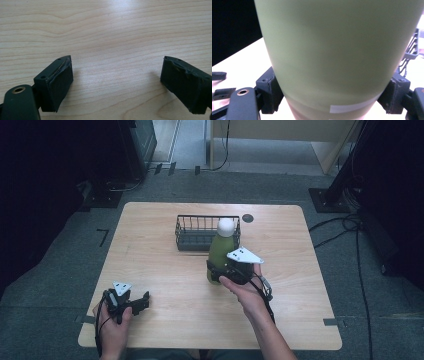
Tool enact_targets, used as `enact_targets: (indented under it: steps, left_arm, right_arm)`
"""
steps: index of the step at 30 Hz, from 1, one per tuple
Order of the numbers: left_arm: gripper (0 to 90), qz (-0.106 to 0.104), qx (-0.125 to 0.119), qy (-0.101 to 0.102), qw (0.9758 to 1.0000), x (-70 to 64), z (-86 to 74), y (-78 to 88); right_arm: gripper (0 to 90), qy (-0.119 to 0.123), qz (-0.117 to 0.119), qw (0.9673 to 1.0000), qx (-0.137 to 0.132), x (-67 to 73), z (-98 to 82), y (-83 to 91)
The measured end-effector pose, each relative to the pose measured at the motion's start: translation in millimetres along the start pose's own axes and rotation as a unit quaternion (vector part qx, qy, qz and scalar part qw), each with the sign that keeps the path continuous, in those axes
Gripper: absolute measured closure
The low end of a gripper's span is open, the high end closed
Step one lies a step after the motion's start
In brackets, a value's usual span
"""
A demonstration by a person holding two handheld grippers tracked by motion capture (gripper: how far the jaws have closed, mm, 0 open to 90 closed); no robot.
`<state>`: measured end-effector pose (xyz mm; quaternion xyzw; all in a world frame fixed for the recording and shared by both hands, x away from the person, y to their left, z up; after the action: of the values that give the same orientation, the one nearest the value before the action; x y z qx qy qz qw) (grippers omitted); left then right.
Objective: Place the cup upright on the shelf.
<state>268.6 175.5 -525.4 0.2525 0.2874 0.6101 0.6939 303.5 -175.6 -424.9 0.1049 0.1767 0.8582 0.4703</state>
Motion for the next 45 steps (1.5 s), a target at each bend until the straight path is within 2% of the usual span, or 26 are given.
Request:
enact_targets:
  steps: [1, 16, 19, 22, 25, 29, 37, 45]
  left_arm:
    - [11.4, 0.000, 0.000, 0.000, 1.0000, 0.0, 0.0, 0.0]
    - [11.5, -0.001, 0.001, -0.001, 1.0000, 0.1, 0.0, 0.1]
    - [11.5, -0.001, -0.001, 0.000, 1.0000, -0.1, 0.0, -0.1]
    - [11.4, -0.002, 0.000, -0.002, 1.0000, 0.1, 0.0, 0.1]
    - [11.5, -0.001, 0.000, -0.002, 1.0000, 0.1, 0.0, 0.1]
    - [11.4, -0.001, 0.001, -0.002, 1.0000, 0.1, 0.1, 0.2]
    - [11.4, -0.002, 0.001, -0.003, 1.0000, 0.0, 0.0, 0.1]
    - [11.5, -0.003, 0.001, -0.003, 1.0000, 0.2, 0.0, 0.3]
  right_arm:
    - [20.1, -0.001, -0.007, 1.0000, 0.001, -3.9, 2.5, -2.5]
    - [20.1, -0.009, -0.035, 0.9993, -0.009, -26.9, 24.5, -14.4]
    - [20.2, -0.019, -0.038, 0.9990, -0.017, -32.3, 30.0, -17.2]
    - [20.2, -0.017, -0.049, 0.9985, -0.016, -37.2, 34.7, -20.8]
    - [20.2, -0.023, -0.053, 0.9981, -0.023, -41.1, 40.3, -23.1]
    - [20.2, -0.019, -0.064, 0.9975, -0.026, -45.2, 49.3, -27.9]
    - [20.2, -0.031, -0.069, 0.9964, -0.039, -53.9, 66.5, -34.9]
    - [20.2, -0.034, -0.083, 0.9949, -0.046, -62.2, 77.4, -44.2]
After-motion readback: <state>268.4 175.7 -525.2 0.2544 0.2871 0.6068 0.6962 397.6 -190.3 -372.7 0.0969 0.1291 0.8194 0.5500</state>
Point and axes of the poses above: each handheld gripper's, and its own axes: y roughly backward along the jaws, z roughly out of its top, x roughly to its left, the point moved 1 cm from there along -y, roughly forward along the jaws, and after that the axes turned 8 degrees about y, right-handed, at the moved point
